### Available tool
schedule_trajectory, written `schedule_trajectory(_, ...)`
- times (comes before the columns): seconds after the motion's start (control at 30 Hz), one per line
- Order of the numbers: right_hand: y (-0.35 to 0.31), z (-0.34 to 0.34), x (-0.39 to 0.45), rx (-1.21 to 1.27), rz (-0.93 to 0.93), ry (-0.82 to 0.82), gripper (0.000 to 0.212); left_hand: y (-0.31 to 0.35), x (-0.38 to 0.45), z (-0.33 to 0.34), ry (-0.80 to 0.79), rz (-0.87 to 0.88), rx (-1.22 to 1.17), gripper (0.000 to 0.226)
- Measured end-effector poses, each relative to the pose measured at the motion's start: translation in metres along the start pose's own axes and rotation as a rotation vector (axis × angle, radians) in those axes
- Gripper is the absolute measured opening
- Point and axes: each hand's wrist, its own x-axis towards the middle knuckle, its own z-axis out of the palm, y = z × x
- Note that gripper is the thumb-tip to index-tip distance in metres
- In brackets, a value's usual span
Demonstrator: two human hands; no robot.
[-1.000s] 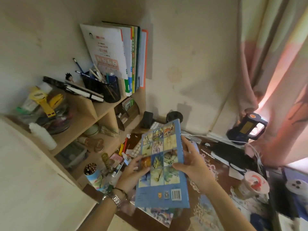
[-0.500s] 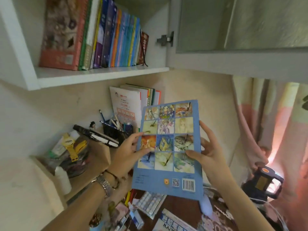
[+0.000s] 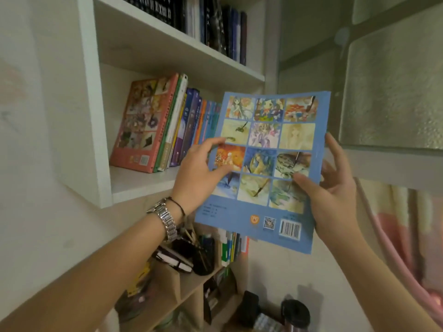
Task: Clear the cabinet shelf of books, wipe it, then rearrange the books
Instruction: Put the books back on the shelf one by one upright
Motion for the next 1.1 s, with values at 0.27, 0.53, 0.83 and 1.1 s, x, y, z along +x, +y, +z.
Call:
schedule_trajectory(0.27, -0.005, 0.064, 0.034, 0.09, -0.118, -0.01, 0.071, 0.005, 0.043, -0.051, 0.159, 0.041, 0.071, 0.049)
schedule_trajectory(0.53, 0.004, 0.14, 0.045, 0.11, -0.162, -0.048, 0.07, -0.02, 0.072, -0.079, 0.459, -0.158, 0.016, 0.038)
schedule_trajectory(0.83, 0.031, 0.198, 0.053, -0.063, -0.185, -0.114, 0.077, -0.055, 0.084, -0.083, 0.517, -0.402, 0.286, 0.056)
schedule_trajectory(1.1, 0.049, 0.215, 0.065, -0.153, -0.192, -0.086, 0.079, -0.075, 0.075, -0.069, 0.333, -0.403, 0.267, 0.048)
